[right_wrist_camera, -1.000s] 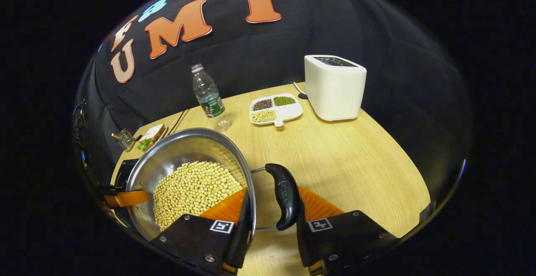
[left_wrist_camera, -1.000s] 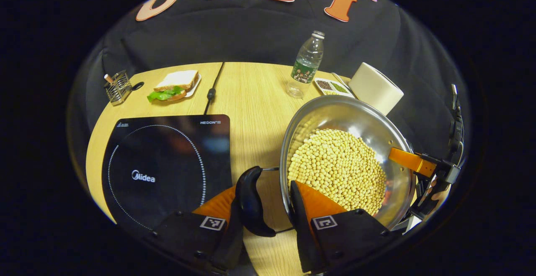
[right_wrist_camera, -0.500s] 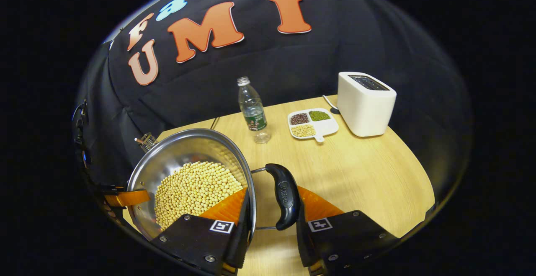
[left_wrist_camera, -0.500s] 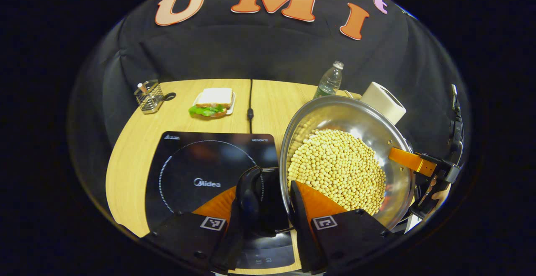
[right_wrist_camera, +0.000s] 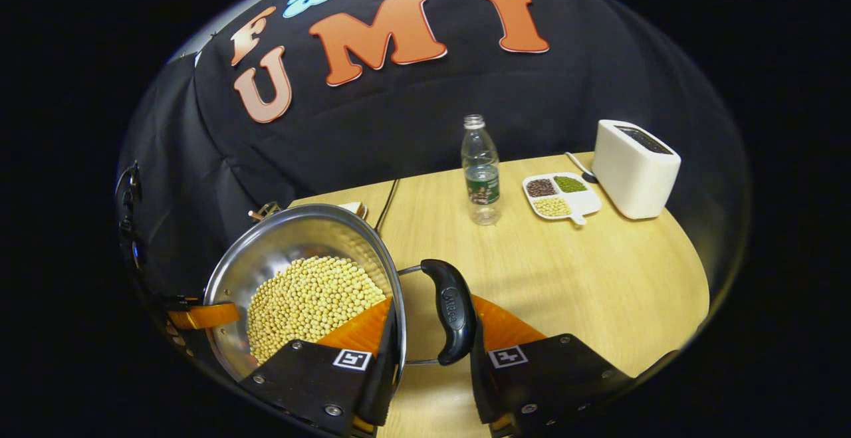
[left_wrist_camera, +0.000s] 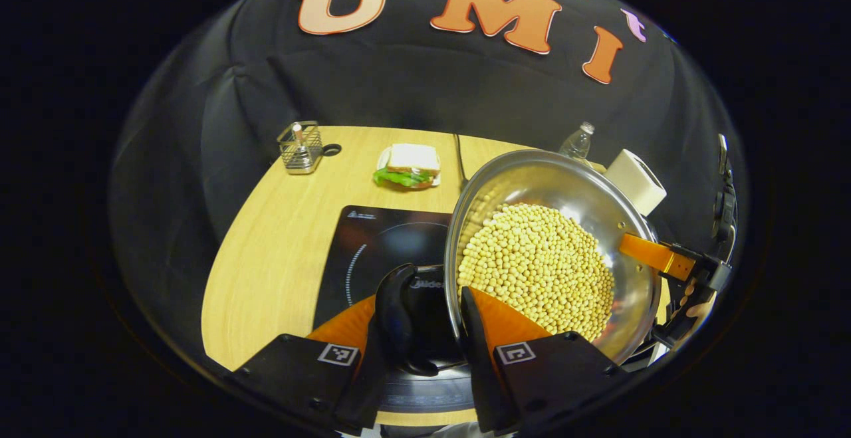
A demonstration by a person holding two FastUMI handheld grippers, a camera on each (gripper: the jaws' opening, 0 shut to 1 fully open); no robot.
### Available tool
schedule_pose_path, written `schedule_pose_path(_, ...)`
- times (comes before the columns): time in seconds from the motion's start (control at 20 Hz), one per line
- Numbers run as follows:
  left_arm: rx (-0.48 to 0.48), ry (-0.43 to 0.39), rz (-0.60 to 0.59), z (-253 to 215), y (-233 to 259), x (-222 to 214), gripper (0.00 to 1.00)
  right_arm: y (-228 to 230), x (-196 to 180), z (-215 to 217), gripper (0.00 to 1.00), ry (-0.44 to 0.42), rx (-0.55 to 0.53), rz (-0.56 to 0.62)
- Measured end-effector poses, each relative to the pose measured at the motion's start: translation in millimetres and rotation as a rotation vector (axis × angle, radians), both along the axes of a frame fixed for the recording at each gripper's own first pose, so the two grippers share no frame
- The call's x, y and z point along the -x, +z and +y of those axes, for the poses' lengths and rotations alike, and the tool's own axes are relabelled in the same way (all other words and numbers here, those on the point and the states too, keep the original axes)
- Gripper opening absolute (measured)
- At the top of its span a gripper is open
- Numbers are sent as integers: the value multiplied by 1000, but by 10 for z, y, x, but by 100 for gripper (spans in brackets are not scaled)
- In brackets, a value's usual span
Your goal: First push the handle of the pot to place it horizontally, then grasp the pot with both hands and set it on the induction cooktop.
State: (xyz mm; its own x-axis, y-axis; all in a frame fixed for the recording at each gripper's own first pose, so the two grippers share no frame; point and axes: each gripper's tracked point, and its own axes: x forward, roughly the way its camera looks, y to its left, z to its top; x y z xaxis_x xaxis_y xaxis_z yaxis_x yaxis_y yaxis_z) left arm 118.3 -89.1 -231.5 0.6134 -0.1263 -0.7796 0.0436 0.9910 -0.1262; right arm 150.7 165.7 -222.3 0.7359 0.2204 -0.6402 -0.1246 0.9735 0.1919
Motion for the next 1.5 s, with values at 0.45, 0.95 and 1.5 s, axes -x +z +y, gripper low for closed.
schedule_pose_path(0.45,-3,76,68,686,-280,-19,61,-389,-68,780,50,62,7,51)
schedule_pose_path(0.95,46,56,82,798,-642,-238,60,-666,-32,926,50,47,45,85)
schedule_pose_path(1.5,-156,146,-242,950,858,-269,98,450,-133,509,94,-24,123,-191)
